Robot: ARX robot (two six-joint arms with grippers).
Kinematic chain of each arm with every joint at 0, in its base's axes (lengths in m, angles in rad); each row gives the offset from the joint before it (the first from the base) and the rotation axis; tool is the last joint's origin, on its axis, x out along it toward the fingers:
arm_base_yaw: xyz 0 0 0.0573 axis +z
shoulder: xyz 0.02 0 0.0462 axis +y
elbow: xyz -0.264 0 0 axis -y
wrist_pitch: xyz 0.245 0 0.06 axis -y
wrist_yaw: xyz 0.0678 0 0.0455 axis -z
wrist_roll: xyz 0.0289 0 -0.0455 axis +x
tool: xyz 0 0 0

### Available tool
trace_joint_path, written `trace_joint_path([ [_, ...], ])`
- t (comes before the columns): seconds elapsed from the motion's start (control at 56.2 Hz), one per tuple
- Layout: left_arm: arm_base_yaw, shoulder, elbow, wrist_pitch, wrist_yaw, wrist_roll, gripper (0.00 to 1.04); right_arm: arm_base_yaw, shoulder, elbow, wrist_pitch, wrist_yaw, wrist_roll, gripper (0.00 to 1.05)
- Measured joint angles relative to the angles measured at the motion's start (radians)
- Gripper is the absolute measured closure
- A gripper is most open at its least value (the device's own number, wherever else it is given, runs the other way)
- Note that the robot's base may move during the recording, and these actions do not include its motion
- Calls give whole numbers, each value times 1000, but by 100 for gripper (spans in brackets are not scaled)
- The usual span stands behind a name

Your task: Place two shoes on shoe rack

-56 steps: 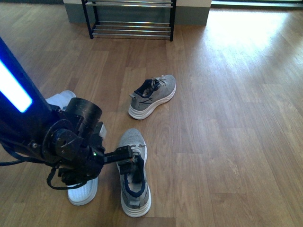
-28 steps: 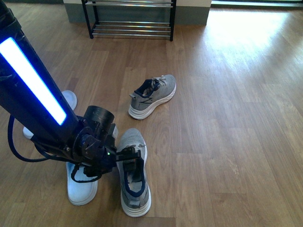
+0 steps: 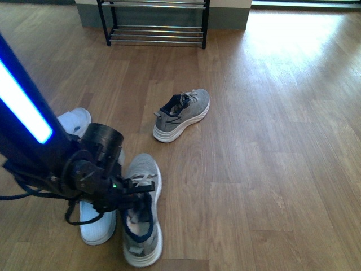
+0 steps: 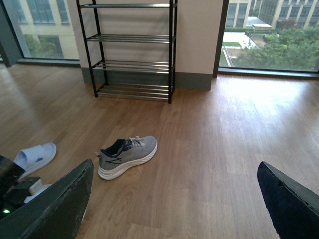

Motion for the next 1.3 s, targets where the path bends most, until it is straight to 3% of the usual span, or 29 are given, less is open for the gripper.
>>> trace_joint_path([
  [0.285, 74, -556, -425, 34, -127, 22, 103, 0, 0, 0, 0, 0, 0, 9],
  [0.409, 33, -978, -660, -50, -301, 82, 103, 0, 0, 0, 0, 0, 0, 9],
  [0.552, -45, -1516, -835, -320, -478, 105, 103, 0, 0, 0, 0, 0, 0, 9],
  [0.694, -219, -2101, -850, -750, -761, 126, 103, 0, 0, 0, 0, 1, 0, 9],
  [0.836, -190, -2265, -856, -771, -808, 156, 103, 0, 0, 0, 0, 0, 0, 9],
  [1.299, -185, -2266, -860, -772, -791, 173, 103, 0, 0, 0, 0, 0, 0, 9],
])
